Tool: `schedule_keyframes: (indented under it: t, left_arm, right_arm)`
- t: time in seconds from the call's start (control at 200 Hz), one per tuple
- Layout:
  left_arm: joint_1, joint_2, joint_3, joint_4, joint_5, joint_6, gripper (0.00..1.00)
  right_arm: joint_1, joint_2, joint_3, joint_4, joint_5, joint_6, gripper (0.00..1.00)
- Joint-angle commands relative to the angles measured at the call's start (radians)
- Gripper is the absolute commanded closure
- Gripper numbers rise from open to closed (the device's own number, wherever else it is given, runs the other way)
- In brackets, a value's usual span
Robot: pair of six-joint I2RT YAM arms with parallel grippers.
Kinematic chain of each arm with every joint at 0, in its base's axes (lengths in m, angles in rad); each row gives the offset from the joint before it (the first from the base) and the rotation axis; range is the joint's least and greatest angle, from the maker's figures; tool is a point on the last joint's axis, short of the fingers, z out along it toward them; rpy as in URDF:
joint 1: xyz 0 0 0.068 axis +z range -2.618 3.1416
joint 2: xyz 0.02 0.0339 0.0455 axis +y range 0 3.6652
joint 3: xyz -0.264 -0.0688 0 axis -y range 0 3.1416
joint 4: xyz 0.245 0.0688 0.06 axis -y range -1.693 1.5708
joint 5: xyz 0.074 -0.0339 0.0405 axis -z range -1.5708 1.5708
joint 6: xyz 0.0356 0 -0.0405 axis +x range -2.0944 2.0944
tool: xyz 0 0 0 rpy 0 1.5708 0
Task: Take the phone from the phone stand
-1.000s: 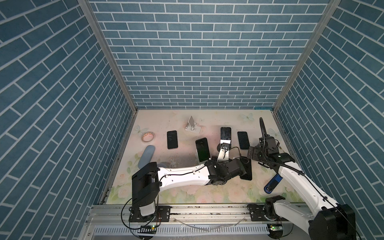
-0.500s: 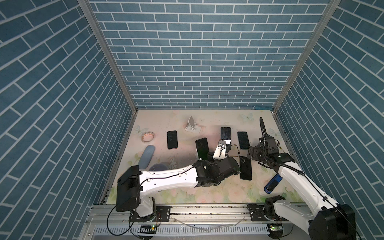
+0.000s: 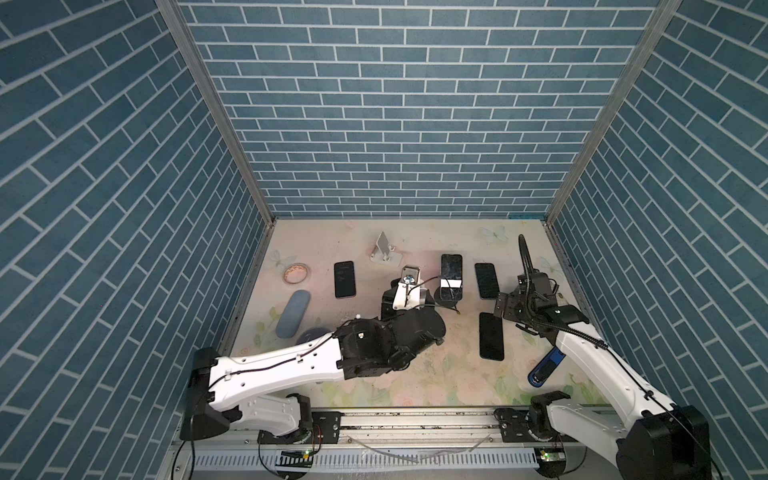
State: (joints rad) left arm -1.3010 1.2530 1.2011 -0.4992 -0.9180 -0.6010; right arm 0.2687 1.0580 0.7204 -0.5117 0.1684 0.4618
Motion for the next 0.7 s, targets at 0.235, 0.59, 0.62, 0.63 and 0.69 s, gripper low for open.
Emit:
schedule_keyframes:
  t: [0.235,0.59,0.62,0.63,0.69]
  left_arm:
    - [0.163,-0.147,-0.04,-0.18,-0.027,-0.016,0.43]
    - [0.473,-0.12,-0.115,-0.092,0.273,0.036,0.43]
    - [0.49,-0.105,-0.116,-0.074,0.291,0.047,0.42]
    - [0.494,-0.1,-0.118,-0.067,0.296,0.051,0.43]
    - [0.524,-0.069,-0.119,-0.032,0.322,0.065,0.43]
  right_arm:
    - [-0.004,-0.026,-0.031,0.037,-0.026,-0.032,0.02]
    - [-0.005,0.03,-0.013,0.074,-0.053,-0.031,0.01]
    - [-0.004,0.035,-0.012,0.079,-0.057,-0.031,0.01]
    - [-0.004,0.036,-0.012,0.081,-0.058,-0.031,0.02]
    - [-0.004,0.044,-0.005,0.088,-0.059,-0.031,0.02]
